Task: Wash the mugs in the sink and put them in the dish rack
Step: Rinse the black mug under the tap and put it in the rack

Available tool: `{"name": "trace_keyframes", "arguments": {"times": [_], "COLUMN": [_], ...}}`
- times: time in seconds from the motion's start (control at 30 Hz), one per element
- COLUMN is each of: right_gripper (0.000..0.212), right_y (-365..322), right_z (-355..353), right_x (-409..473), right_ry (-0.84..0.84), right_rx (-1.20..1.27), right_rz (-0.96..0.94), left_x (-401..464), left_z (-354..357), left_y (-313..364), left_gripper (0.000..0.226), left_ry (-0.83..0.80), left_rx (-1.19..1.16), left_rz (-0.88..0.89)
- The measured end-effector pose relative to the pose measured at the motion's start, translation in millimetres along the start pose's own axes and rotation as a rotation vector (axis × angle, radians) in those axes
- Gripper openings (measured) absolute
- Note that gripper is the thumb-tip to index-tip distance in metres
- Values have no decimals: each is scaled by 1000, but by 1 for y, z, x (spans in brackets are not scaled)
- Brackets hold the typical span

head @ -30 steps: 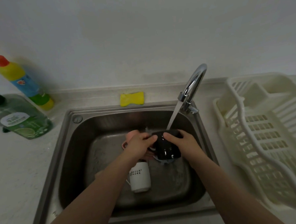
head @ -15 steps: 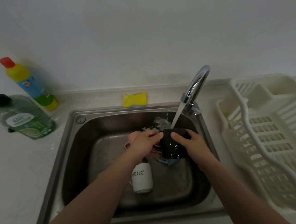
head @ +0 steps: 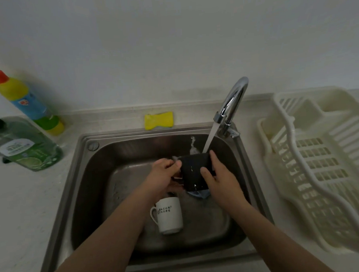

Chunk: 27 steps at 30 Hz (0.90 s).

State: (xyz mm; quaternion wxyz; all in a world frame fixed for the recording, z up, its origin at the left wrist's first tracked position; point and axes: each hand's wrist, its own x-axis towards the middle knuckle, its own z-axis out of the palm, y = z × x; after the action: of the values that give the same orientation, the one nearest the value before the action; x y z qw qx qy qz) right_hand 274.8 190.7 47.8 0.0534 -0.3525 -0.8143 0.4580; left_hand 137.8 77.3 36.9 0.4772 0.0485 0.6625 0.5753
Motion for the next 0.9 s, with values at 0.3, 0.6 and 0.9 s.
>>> {"name": "trace_keyframes", "arguments": {"times": [0.3,0.6,0.9], "right_gripper": [54,54,57], "right_y": [3,-5,-12], "right_z": [-18,-23,-27], "right_x": [5,18,12], "right_ry": [-48,-92,-184], "right_rx": [-447,-532,-532], "right_rz": [-559,-612,-638], "left_x": [-7,-1,1], "left_z": [14,11,11], "left_y": [16,24,26], "left_gripper": [16,23,28], "left_ry": [-94,-96,-80], "left_rx": [-133,-15,-5], "left_rz": [-187,-172,-166]}}
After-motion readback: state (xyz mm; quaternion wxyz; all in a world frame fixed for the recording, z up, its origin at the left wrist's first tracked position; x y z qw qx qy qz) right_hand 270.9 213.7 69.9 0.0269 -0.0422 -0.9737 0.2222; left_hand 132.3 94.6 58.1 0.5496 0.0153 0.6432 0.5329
